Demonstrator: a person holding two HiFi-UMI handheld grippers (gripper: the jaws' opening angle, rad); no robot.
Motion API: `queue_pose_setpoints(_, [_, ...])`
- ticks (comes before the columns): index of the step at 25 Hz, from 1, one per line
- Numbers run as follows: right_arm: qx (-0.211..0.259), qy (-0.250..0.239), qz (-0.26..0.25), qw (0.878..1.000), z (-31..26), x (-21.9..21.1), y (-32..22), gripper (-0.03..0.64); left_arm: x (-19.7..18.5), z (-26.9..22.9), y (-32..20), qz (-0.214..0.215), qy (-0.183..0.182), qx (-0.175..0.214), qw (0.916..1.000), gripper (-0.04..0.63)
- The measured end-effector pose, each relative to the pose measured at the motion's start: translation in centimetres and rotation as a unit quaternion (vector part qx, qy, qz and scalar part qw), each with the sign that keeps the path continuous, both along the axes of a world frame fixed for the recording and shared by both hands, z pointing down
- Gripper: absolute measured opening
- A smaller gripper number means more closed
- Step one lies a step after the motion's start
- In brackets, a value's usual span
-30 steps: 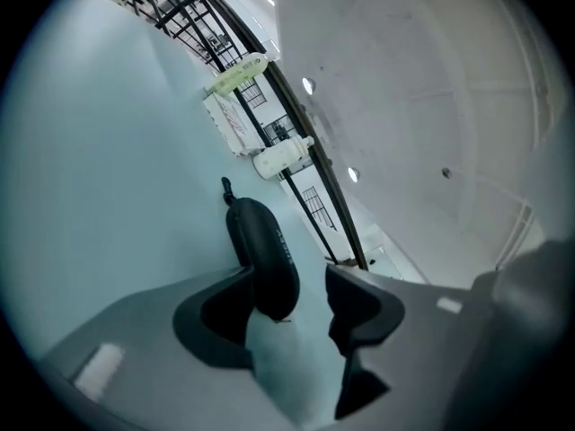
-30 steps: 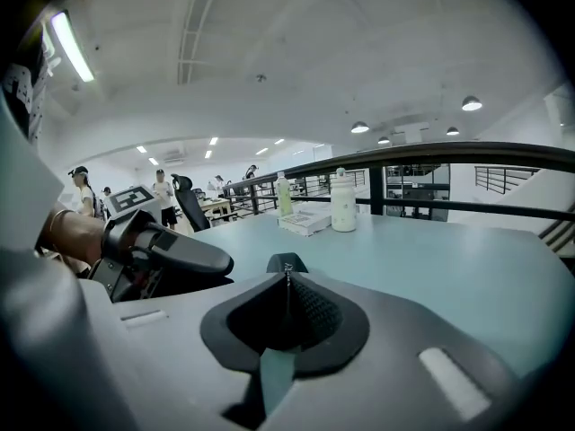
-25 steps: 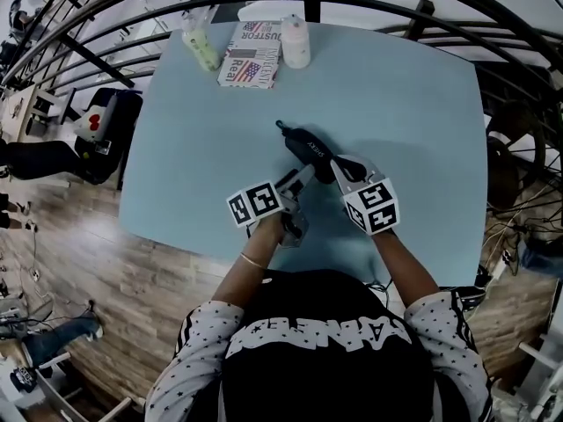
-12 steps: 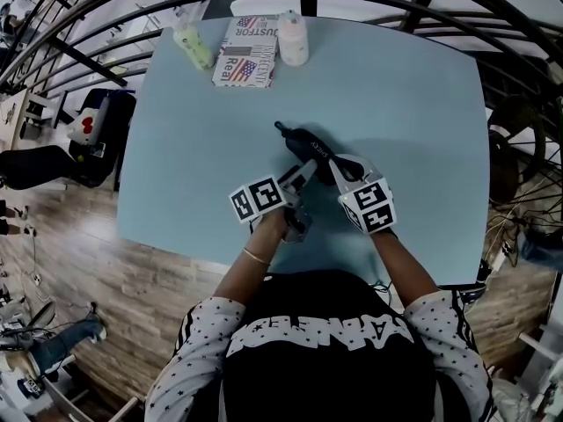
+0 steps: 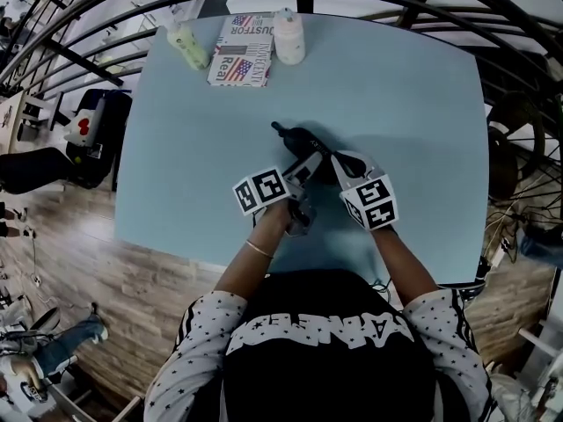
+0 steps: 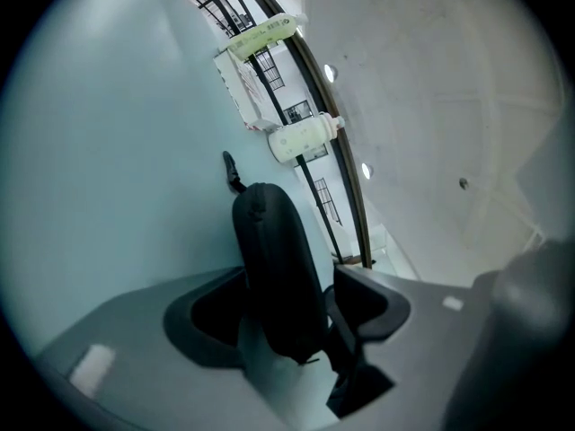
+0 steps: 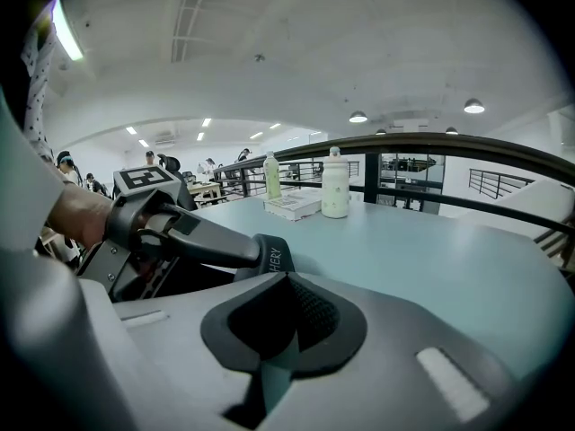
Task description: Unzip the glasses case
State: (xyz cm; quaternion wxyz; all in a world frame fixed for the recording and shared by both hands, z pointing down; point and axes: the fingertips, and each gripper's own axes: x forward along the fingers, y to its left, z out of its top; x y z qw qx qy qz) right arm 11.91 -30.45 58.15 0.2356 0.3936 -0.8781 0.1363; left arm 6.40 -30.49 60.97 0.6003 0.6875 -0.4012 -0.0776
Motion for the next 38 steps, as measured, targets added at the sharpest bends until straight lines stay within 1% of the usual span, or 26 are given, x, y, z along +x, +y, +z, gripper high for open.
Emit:
queue_pose_setpoints(6, [-0.007,-0.003,0.005,1.000,0.2,0.5,-0.6,-0.008,1.2,-0.1,-0.9,-0.001,0.020,-0.002,0.9998,0.000])
queue_pose_setpoints(12, [-0.016,-0.008,0.009,1.000,0.4,1.2,-0.8,-0.008,1.9,-0.2,-1.7,-0.015,0.035,0.000,0.9993,0.000])
queue_pose_setpoints(15, [-0.019,-0.011,0.010,1.000,0.6,1.5,-0.9,-0.008,1.8,0.1,-1.9,-0.023,0.037,-0.005,0.9991,0.000])
queue_pose_setpoints(18, [-0.020,-0.015,0.008,1.000,0.7,1.6,-0.8,-0.008,1.9,0.1,-2.0,-0.022,0.036,-0.002,0.9991,0.000])
queue_pose_setpoints(24, [-0.019,-0.024,0.012,0.999,0.7,1.6,-1.3,-0.008,2.3,0.1,-2.2,-0.005,0.037,-0.002,0.9993,0.000])
queue_pose_setpoints(31, [-0.013,-0.030,0.012,0.999,0.3,1.4,-1.6,-0.012,2.7,0.7,-2.6,0.013,0.026,-0.019,0.9994,0.000])
queue_pose_setpoints(35, [-0.012,-0.036,0.007,0.999,0.0,0.9,-1.5,-0.011,2.7,0.6,-2.5,0.017,0.024,-0.014,0.9995,0.000])
queue_pose_setpoints(38, [-0.008,-0.038,0.004,0.999,-0.2,1.0,-1.4,-0.009,2.5,0.1,-2.7,0.013,0.021,0.004,0.9997,0.000])
